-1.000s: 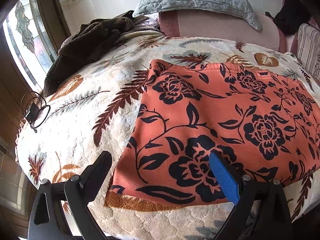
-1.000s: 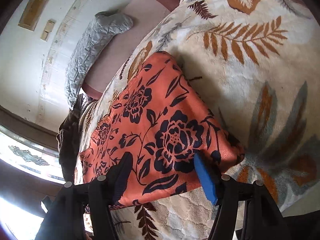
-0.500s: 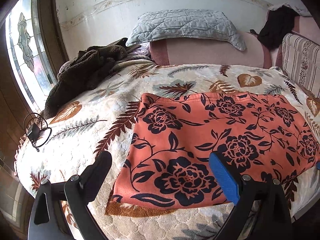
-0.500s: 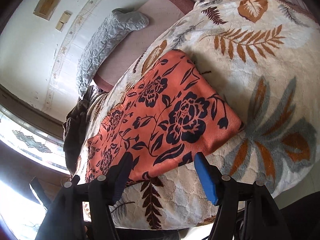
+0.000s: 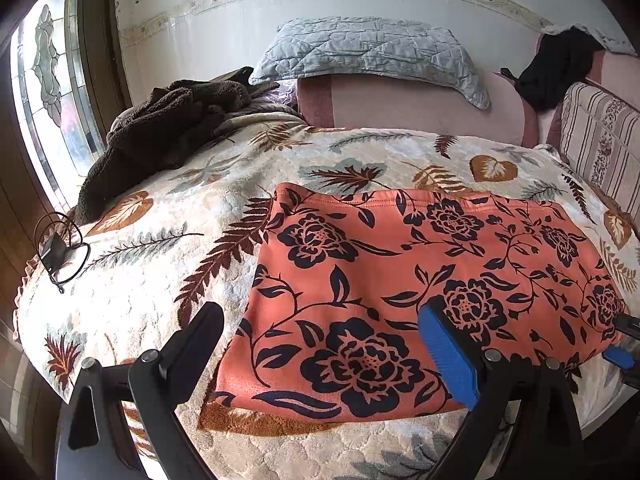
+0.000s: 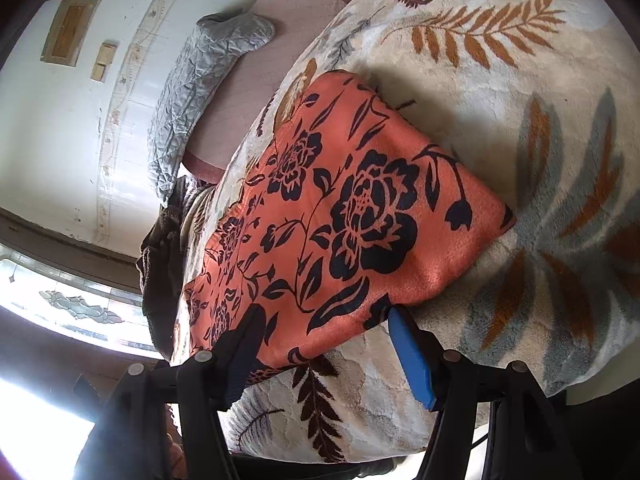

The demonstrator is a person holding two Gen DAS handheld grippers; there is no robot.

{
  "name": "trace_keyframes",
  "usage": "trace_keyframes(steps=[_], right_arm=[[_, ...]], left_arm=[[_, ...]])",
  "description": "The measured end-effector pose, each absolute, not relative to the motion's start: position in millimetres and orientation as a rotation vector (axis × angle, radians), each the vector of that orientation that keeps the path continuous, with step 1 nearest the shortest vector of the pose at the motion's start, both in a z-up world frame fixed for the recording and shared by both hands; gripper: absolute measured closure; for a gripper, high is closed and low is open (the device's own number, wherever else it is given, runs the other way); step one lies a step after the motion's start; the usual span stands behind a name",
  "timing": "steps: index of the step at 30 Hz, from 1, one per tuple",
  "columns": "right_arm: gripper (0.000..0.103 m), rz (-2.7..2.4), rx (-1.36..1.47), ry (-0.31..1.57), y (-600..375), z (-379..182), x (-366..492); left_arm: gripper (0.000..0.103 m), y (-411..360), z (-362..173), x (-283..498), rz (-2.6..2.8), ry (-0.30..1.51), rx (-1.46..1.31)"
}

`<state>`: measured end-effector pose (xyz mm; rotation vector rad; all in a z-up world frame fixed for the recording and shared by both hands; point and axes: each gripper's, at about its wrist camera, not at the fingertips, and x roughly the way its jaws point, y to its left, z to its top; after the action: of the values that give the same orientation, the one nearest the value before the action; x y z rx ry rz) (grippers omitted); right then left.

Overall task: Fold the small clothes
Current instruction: 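Release the dress and pull both tools back from it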

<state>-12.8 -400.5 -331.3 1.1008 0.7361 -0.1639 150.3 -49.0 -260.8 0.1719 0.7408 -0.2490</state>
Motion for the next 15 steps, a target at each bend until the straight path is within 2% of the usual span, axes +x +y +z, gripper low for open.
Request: trace_keyframes(steps=[10, 15], right_arm=[[0.035, -0.217, 1.254, 0.661, -425.1, -349.3, -23.0], [0.036, -0.243, 1.341, 0.563, -442.1, -356.7, -19.0]], left_arm=[[0.005, -41.4, -284.3, 169.3, -0.190, 0.866, 0.149], [0.005, -29.9, -288.2, 177.6, -0.134, 0.885, 0.126]])
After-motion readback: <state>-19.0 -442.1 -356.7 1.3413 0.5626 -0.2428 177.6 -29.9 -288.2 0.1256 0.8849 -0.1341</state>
